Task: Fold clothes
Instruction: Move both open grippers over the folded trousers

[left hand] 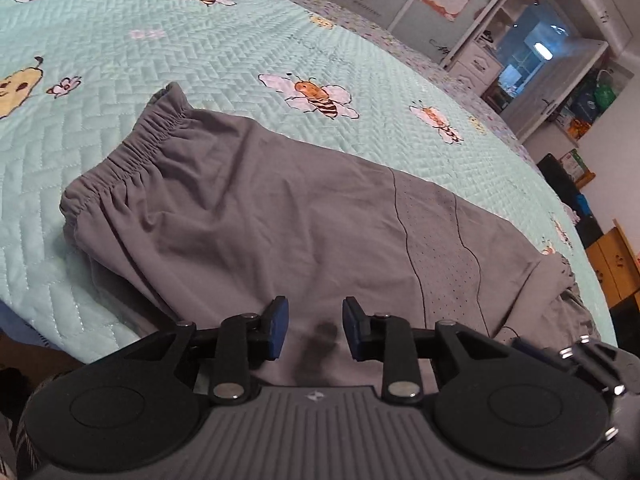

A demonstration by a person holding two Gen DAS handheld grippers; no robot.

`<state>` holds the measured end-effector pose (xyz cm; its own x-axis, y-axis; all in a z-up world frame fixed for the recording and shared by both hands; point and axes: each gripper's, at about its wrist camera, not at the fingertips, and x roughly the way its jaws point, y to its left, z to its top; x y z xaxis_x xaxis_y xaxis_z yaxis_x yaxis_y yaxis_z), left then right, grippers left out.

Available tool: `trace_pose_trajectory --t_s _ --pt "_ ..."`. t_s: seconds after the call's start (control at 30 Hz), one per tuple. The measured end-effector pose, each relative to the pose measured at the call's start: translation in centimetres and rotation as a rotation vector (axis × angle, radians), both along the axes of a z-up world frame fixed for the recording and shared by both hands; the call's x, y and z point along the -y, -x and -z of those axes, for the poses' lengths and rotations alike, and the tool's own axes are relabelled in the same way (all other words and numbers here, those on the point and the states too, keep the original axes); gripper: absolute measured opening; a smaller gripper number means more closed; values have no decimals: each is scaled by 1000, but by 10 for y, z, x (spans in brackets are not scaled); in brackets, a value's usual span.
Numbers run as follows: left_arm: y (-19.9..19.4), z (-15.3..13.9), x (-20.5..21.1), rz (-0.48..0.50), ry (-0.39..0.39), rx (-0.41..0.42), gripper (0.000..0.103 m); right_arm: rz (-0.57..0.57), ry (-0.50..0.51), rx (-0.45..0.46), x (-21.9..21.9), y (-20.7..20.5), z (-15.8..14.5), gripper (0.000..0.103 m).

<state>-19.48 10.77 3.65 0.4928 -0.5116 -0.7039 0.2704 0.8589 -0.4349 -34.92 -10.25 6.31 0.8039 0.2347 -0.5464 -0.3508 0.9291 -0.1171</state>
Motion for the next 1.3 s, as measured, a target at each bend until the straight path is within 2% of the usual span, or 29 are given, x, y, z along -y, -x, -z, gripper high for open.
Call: trace_pose_trajectory --t_s 0.03,0.13,0.23,0.3,0.37,0.53,0.63,0.73,0.87,1.1,1.2,1.3 --pt "3 -3 3 -6 -3 -1 33 53 -69 -7 18 4 -3 42" --pt "11 -11 8 -26 -11 12 33 210 -275 -28 73 15 -13 42" --pt "25 -29 26 13 -26 101 33 379 -458 -33 130 32 -13 42" --pt "36 -42 49 100 -39 176 35 477 -550 -30 163 45 -7 42" --pt "51 -50 84 228 -89 261 41 553 -596 -31 187 56 1 43" --pt "84 -43 177 517 -245 410 41 640 -673 -31 217 76 23 43" --pt "100 -32 219 619 -340 486 41 628 -687 -36 220 83 32 45" --pt "108 -18 252 685 -465 600 41 618 -704 -50 222 85 38 47" --pt "111 -5 274 730 -552 672 41 611 -743 -56 231 86 45 48" --pt "108 7 298 745 -678 739 41 597 -781 -53 238 86 49 48" --pt "109 10 304 748 -706 770 41 592 -792 -52 241 85 50 48" --pt "109 5 310 740 -688 793 41 591 -802 -55 243 85 52 48"
